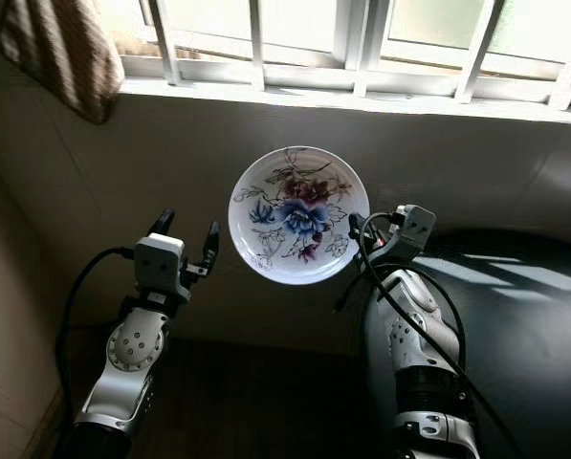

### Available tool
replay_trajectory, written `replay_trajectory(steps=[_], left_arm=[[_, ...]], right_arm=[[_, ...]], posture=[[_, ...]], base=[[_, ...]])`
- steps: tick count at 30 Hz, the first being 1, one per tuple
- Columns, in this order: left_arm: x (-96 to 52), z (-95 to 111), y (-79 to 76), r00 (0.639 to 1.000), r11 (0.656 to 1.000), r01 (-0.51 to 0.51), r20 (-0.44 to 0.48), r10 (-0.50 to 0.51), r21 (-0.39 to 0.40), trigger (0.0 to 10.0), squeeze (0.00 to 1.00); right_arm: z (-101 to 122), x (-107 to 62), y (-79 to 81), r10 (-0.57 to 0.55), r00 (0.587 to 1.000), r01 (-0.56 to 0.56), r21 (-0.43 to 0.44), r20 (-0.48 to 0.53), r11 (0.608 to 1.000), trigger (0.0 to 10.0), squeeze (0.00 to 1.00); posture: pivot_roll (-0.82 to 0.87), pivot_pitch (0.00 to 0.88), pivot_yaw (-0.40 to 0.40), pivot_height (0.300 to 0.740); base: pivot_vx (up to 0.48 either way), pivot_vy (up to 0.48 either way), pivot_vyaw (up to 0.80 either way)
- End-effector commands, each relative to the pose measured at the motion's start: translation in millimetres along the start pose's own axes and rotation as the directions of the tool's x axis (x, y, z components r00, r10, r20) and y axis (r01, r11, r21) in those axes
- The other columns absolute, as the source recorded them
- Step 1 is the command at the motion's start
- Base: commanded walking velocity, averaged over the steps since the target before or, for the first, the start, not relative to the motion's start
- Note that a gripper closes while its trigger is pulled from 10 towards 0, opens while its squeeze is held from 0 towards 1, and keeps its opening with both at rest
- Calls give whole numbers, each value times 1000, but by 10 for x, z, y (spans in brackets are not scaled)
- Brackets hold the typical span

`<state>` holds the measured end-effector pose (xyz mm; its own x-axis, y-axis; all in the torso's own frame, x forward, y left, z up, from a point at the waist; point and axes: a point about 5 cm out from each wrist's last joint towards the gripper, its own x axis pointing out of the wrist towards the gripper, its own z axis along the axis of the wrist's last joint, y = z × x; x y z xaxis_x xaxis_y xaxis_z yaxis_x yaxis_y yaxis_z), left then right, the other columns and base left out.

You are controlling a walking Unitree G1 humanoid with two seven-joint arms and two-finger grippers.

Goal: Kitchen organization

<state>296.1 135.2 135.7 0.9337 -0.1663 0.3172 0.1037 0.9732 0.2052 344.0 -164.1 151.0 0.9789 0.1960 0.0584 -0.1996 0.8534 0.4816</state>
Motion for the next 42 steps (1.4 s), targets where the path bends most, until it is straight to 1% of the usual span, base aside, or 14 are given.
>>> replay_trajectory(steps=[1,9,11,12,14,16,18,19,21,23,24,28,35,42], left_arm=[[10,-19,19,1000,1000,0,-19,0,-1,10000,0],[6,-29,42,999,1000,-9,-31,9,2,10000,0],[-1,1,62,1000,1000,-22,3,22,12,10000,0],[-1,1,62,1000,1000,-22,3,22,12,10000,0],[-11,64,70,998,1000,-20,56,19,9,10000,0],[-13,74,63,998,1000,-12,61,12,10,10000,0],[-10,60,51,999,1000,-5,43,4,18,10000,0],[-11,68,64,998,1000,-25,50,25,-2,10000,0],[-4,108,107,996,999,-41,78,39,17,10000,0],[-2,117,119,996,999,-46,83,44,19,10000,0],[3,130,127,994,999,-47,95,44,22,10000,0],[8,151,120,993,999,-36,111,33,26,10000,0],[15,174,110,992,999,-30,124,25,36,10000,0],[28,203,116,990,998,-28,140,21,49,10000,0]], right_arm=[[56,20,107,39,999,-39,-20,38,999,0,0],[77,22,106,12,997,-8,-53,72,999,0,0],[120,30,109,5,995,1,-59,98,998,0,0],[120,30,109,5,995,1,-59,98,998,0,0],[178,41,119,7,992,3,-79,128,997,0,0],[197,43,120,8,990,4,-84,139,996,0,0],[225,47,118,7,988,7,-88,154,996,0,0],[266,54,134,20,985,-1,-105,173,994,0,0],[319,65,188,52,980,-21,-157,194,987,0,0],[328,67,203,59,978,-26,-166,198,986,0,0],[344,74,236,76,975,-37,-189,206,981,0,0],[376,95,312,114,968,-53,-260,226,964,0,0],[483,129,412,156,949,-54,-345,273,937,0,0],[679,175,519,209,915,-44,-432,344,901,0,0]], posture=[[-13,0,-31,740],[-9,0,-35,740],[-9,0,-35,740],[-9,0,-35,740],[-9,0,-36,740],[-7,0,-36,740],[-7,0,-36,740],[-7,0,-36,740],[-6,0,-36,740],[-5,0,-36,740],[-4,0,-36,740],[-2,0,-36,740],[2,0,-36,740],[1,0,-35,740]], base=[[0,480,800],[0,480,800],[0,480,800],[0,480,800],[0,0,800],[0,0,800],[0,0,800],[0,0,800],[0,0,800],[0,0,800],[337,0,800],[452,0,800],[461,0,800],[460,0,800]])
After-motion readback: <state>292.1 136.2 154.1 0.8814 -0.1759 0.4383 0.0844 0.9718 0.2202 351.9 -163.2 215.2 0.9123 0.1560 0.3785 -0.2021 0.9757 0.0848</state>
